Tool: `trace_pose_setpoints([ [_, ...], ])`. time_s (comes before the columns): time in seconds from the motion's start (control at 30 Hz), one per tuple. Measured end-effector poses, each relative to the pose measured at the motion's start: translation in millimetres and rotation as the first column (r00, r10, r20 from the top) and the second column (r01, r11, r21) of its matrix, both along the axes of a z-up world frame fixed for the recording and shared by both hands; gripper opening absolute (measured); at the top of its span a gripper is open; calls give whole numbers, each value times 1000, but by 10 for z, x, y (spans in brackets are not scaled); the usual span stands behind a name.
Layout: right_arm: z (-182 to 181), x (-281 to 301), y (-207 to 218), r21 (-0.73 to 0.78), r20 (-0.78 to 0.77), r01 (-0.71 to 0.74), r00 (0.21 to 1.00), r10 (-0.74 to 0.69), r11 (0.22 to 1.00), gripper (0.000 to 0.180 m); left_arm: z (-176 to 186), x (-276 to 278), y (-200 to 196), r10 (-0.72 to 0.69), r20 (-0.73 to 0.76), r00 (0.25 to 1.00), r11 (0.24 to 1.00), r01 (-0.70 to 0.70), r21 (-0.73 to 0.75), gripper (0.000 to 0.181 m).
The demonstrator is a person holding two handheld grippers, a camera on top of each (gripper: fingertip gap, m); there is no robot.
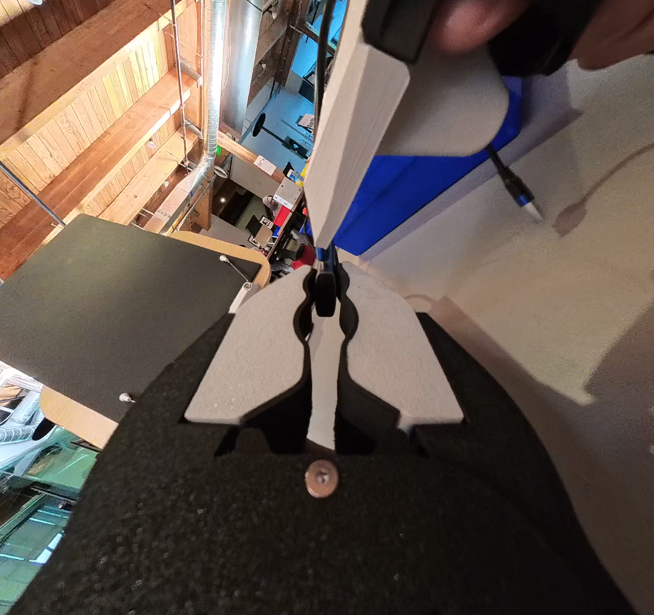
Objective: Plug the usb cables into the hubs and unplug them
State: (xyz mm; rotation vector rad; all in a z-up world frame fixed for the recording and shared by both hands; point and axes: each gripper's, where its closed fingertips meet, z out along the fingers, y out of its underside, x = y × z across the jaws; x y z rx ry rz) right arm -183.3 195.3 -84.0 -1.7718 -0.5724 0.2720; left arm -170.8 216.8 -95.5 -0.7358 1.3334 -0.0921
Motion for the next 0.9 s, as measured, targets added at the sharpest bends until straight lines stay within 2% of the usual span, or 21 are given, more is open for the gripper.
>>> trace_pose_setpoints([
  [0.27,-102,-3,-4,-39,36,24,999,-23,999,10,-89,-3,11,23,-57,998,998,-26,-51,9],
  [0.63,-153,-13,2,-82,23,21,1000,-19,996,10,-121,-14,20,105,-120,987,994,-100,44,8],
  [0.9,-131,-35,-2,-68,33,24,999,-22,997,9,-96,-13,-1,120,-115,986,992,-114,57,8],
])
